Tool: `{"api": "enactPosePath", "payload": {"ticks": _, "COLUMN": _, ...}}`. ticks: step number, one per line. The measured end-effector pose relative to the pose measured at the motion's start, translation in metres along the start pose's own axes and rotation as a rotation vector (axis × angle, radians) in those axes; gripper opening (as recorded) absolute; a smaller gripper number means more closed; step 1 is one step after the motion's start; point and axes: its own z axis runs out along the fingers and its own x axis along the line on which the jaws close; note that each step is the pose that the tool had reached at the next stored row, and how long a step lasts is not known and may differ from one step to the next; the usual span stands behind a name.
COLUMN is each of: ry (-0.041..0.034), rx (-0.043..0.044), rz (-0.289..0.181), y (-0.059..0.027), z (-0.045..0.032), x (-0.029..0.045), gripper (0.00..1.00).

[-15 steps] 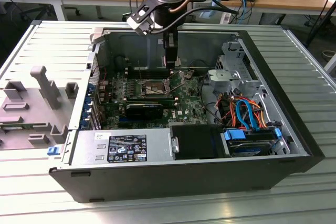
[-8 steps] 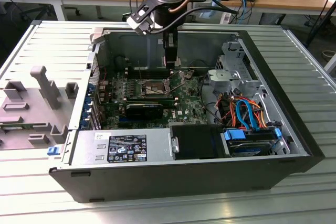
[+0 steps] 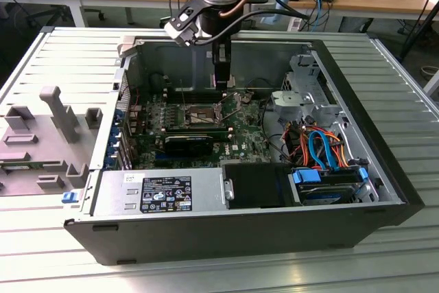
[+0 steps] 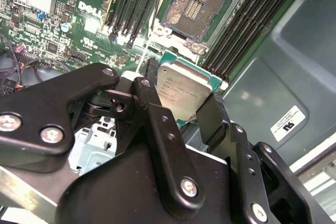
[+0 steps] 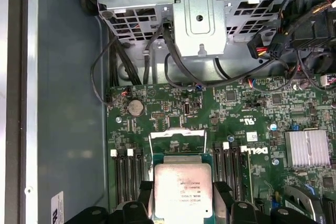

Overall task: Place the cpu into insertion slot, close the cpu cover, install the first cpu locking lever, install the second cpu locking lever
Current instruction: 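Place the cpu into insertion slot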

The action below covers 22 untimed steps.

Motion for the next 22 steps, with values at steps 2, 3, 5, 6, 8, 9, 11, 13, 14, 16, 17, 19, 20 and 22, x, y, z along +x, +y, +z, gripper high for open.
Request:
{"api": "enactPosePath", "payload": {"ticks": 2, "ry": 0.0002, "rx": -0.0001, "rz": 0.0, "y": -0.0011, "z": 0.0003, "x": 0.0, "gripper": 0.54}}
{"api": "enactPosePath", "payload": {"ticks": 3, "ry": 0.0001, "rx": 0.0, "rz": 0.0, "y": -0.0022, "z": 0.0004, "x": -0.0001, "gripper": 0.54}}
{"api": "enactPosePath", "payload": {"ticks": 5, "ry": 0.0002, "rx": 0.0, "rz": 0.0, "y": -0.0033, "z": 0.0006, "x": -0.0002, "gripper": 0.54}}
{"api": "enactPosePath", "payload": {"ticks": 6, "ry": 0.0002, "rx": 0.0, "rz": 0.0, "y": -0.0035, "z": 0.0006, "x": -0.0002, "gripper": 0.54}}
{"api": "enactPosePath", "payload": {"ticks": 8, "ry": 0.0002, "rx": 0.0, "rz": 0.0, "y": -0.0041, "z": 0.0007, "x": -0.0002, "gripper": 0.54}}
{"api": "enactPosePath", "payload": {"ticks": 9, "ry": 0.0002, "rx": 0.0, "rz": 0.0, "y": -0.0044, "z": 0.0008, "x": -0.0002, "gripper": 0.54}}
{"api": "enactPosePath", "payload": {"ticks": 11, "ry": 0.0002, "rx": 0.0, "rz": 0.0, "y": -0.0049, "z": 0.001, "x": -0.0003, "gripper": 0.54}}
{"api": "enactPosePath", "payload": {"ticks": 13, "ry": 0.0001, "rx": -0.0001, "rz": 0.0, "y": -0.0054, "z": 0.0012, "x": -0.0003, "gripper": 0.54}}
{"api": "enactPosePath", "payload": {"ticks": 14, "ry": 0.0002, "rx": -0.0001, "rz": 0.0, "y": -0.0055, "z": 0.0012, "x": -0.0003, "gripper": 0.54}}
{"api": "enactPosePath", "payload": {"ticks": 16, "ry": 0.0002, "rx": 0.0, "rz": 0.0, "y": -0.0058, "z": 0.0014, "x": -0.0003, "gripper": 0.54}}
{"api": "enactPosePath", "payload": {"ticks": 17, "ry": 0.0002, "rx": -0.0001, "rz": 0.0, "y": -0.0059, "z": 0.0015, "x": -0.0003, "gripper": 0.54}}
{"api": "enactPosePath", "payload": {"ticks": 19, "ry": 0.0002, "rx": 0.0, "rz": 0.0, "y": -0.0061, "z": 0.0017, "x": -0.0003, "gripper": 0.54}}
{"api": "enactPosePath", "payload": {"ticks": 20, "ry": 0.0002, "rx": -0.0001, "rz": 0.0, "y": -0.0063, "z": 0.0019, "x": -0.0004, "gripper": 0.54}}
{"api": "enactPosePath", "payload": {"ticks": 22, "ry": 0.0001, "rx": 0.0, "rz": 0.0, "y": -0.0066, "z": 0.0021, "x": -0.0004, "gripper": 0.54}}
